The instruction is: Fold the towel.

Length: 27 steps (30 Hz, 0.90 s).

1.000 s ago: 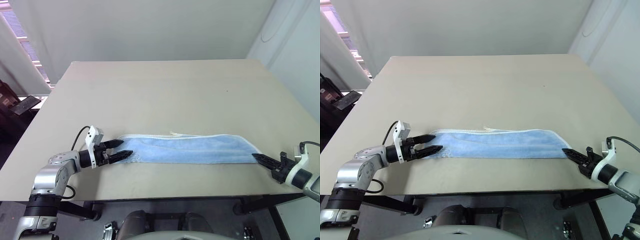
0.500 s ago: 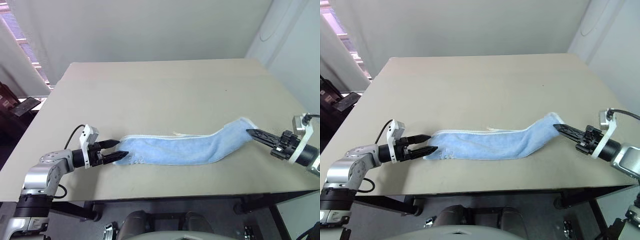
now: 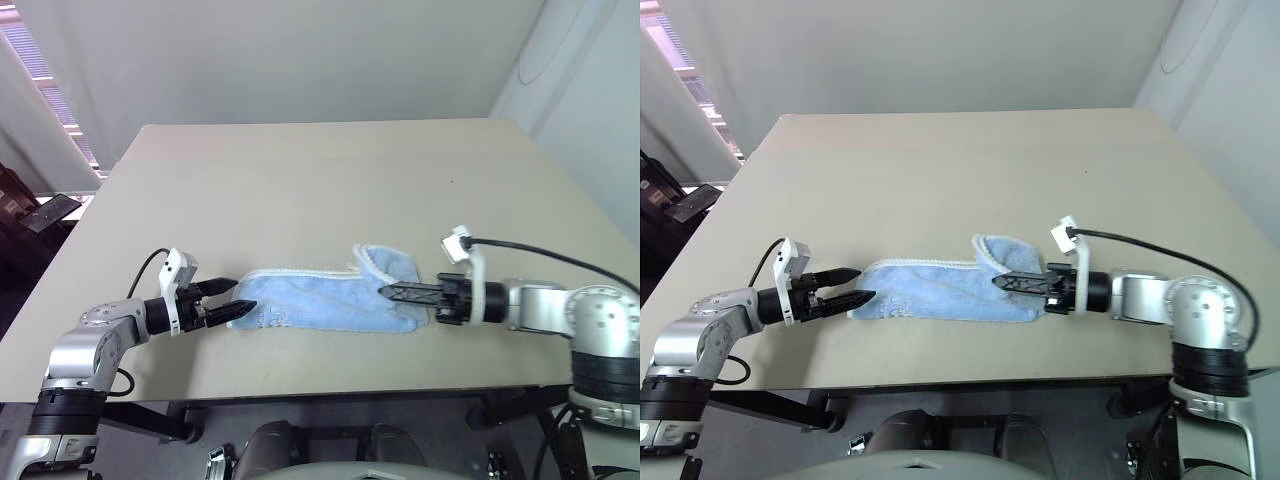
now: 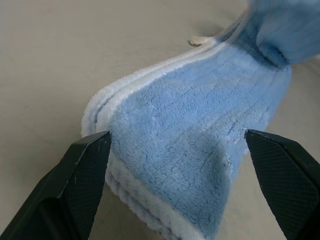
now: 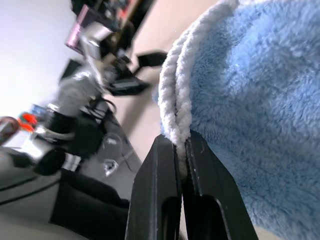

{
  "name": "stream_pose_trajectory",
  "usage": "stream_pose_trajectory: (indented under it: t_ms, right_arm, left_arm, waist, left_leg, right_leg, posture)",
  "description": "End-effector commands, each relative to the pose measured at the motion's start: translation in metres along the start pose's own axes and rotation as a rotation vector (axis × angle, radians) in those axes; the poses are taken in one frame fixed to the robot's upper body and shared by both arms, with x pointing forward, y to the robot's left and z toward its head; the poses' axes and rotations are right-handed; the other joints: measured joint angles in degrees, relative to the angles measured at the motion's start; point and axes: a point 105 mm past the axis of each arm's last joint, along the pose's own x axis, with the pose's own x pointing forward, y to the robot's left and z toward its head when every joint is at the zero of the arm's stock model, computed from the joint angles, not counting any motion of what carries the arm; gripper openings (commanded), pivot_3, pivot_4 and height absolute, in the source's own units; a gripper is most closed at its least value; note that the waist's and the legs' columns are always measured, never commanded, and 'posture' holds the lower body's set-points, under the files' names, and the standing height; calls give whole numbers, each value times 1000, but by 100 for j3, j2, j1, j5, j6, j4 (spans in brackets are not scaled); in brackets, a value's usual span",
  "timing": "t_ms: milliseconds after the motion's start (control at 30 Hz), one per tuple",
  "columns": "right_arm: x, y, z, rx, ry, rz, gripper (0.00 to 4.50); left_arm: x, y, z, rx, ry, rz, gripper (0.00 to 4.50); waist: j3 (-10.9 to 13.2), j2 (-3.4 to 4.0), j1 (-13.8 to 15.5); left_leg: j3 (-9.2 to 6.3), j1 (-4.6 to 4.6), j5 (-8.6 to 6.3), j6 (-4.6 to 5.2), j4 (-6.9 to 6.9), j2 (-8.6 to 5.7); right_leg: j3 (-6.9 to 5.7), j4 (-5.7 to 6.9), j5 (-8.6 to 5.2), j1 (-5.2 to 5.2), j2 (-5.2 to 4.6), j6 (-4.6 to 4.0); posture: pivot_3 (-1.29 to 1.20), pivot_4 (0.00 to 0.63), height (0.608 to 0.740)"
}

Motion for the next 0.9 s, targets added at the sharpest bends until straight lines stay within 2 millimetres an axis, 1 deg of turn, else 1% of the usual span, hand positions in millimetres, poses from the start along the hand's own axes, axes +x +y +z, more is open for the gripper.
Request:
stream_pose_trajectory:
  t_ms: [33, 167, 333, 467, 533, 567, 667, 733, 767, 833, 900]
  right_arm:
    - [10, -7, -5, -30, 0, -25, 32]
    - [25, -11, -8, -60, 1, -39, 32]
    - [36, -17, -13, -77, 16, -67, 32]
    - [35, -10, -17, -78, 28, -21, 1049]
    - [34, -9, -15, -94, 13, -20, 1826]
    - [33, -8, -14, -98, 2, -14, 2144]
    - [28, 1, -4, -137, -48, 10, 3269]
    - [18, 16, 6, -202, -97, 69, 3962]
    - [11, 24, 12, -233, -129, 95, 4389]
    - [-5, 32, 27, -264, -192, 120, 4449]
    - [-16, 37, 34, -327, -205, 108, 4449]
  left_arm:
    - [-3, -4, 10, 39, -35, 4, 4500]
    - [-4, -5, 7, 36, -33, 10, 4500]
    - [-4, -6, 9, 40, -42, 14, 4500]
    - [-6, -7, 11, 35, -50, 7, 4500]
    - [-7, -6, 12, 34, -52, 6, 4500]
    - [-7, -6, 12, 34, -54, 6, 4500]
    - [-7, -5, 17, 41, -65, 5, 4500]
    - [-6, -6, 24, 42, -89, -6, 4500]
    - [-6, -7, 28, 40, -102, -17, 4500]
    - [-3, -11, 38, 48, -131, -46, 4500]
    - [2, -17, 52, 50, -175, -82, 4500]
  waist:
    - [0, 0, 0]
    - [0, 0, -11]
    - [0, 1, -14]
    - [0, 1, -12]
    - [0, 1, -13]
    - [0, 1, -13]
    - [0, 1, -12]
    - [0, 1, 5]
    - [0, 1, 11]
    - [0, 1, 28]
    - [0, 0, 39]
  left_leg:
    - [0, -1, 0, 1, 3, 0]
    - [0, -1, -2, 1, 13, 2]
    - [0, 0, -2, 1, 18, 5]
    - [1, -2, -2, 0, 17, 5]
    - [2, -2, -2, 0, 16, 5]
    - [1, -1, -2, 0, 16, 5]
    - [2, -1, -2, 0, 17, 6]
    - [2, -1, -2, 0, 17, 6]
    - [2, -2, -2, 0, 18, 5]
    - [2, -2, -2, 0, 18, 5]
    - [2, -2, -3, 1, 21, 4]
  right_leg:
    - [0, 3, 0, -1, 0, 0]
    - [0, 10, 3, -1, -1, -1]
    - [0, 14, 7, -3, -1, -2]
    - [1, 13, 7, -6, -1, -2]
    - [1, 13, 7, -7, -1, -2]
    - [1, 14, 7, -7, -1, -2]
    - [1, 15, 7, -7, -1, -3]
    - [1, 15, 7, -6, -1, -3]
    - [1, 15, 7, -7, -1, -3]
    - [0, 13, 7, -6, -1, -2]
    - [0, 12, 7, -4, -1, -2]
  posture:
    - [0, 0, 724]
    - [0, 0, 724]
    - [0, 0, 724]
    - [0, 0, 724]
    - [0, 0, 724]
    - [0, 0, 724]
    - [0, 0, 724]
    - [0, 0, 724]
    - [0, 0, 724]
    - [0, 0, 724]
    - [0, 0, 724]
